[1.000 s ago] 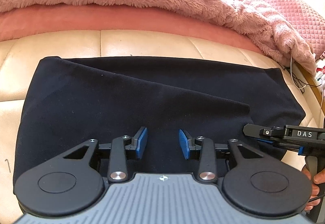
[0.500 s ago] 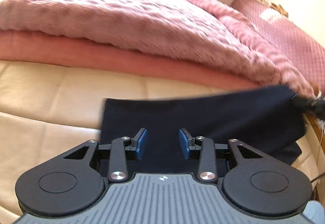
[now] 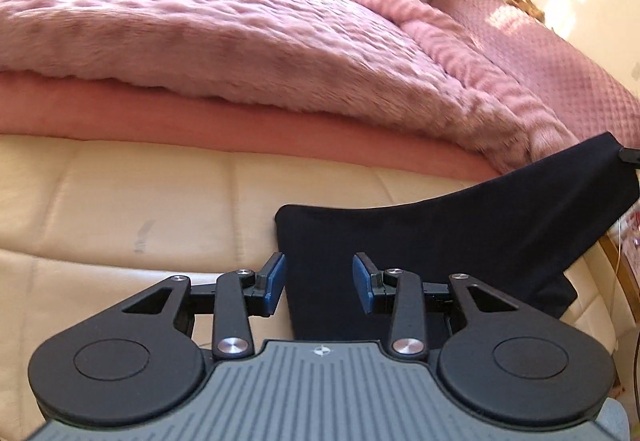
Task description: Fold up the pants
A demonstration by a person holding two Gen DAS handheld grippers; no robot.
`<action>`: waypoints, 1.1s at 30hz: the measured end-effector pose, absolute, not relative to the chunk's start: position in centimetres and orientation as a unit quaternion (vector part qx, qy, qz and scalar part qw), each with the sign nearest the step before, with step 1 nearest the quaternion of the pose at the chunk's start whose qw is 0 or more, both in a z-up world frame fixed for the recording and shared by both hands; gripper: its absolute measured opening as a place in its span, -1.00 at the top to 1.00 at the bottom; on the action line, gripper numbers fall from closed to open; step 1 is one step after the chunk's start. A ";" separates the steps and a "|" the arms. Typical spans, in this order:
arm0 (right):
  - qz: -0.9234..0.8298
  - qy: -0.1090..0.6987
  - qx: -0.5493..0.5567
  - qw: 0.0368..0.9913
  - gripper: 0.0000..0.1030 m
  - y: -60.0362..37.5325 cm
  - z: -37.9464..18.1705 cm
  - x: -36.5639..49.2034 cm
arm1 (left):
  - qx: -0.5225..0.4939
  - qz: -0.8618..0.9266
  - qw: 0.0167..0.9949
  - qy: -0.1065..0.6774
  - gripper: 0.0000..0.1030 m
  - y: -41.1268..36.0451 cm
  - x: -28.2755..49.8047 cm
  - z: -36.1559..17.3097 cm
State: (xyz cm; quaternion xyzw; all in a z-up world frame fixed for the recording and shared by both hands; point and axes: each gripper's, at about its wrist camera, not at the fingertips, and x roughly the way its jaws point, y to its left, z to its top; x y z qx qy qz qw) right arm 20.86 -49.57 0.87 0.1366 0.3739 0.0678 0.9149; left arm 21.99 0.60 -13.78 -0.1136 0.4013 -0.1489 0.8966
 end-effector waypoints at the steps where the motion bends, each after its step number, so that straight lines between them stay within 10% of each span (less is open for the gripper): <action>1: 0.058 0.378 0.137 0.914 1.00 -51.6 0.0 21.1 | -0.108 -0.154 0.895 0.404 0.17 -0.3 22.5 -14.0; 24: -0.028 0.467 0.183 0.865 1.00 -61.6 -21.5 28.0 | -0.074 -0.123 0.874 0.464 0.83 -3.8 26.2 -19.9; 33: -0.055 0.434 0.154 0.886 0.64 -60.6 -18.4 25.3 | -0.151 -0.087 0.878 0.446 0.07 -0.7 28.7 -19.4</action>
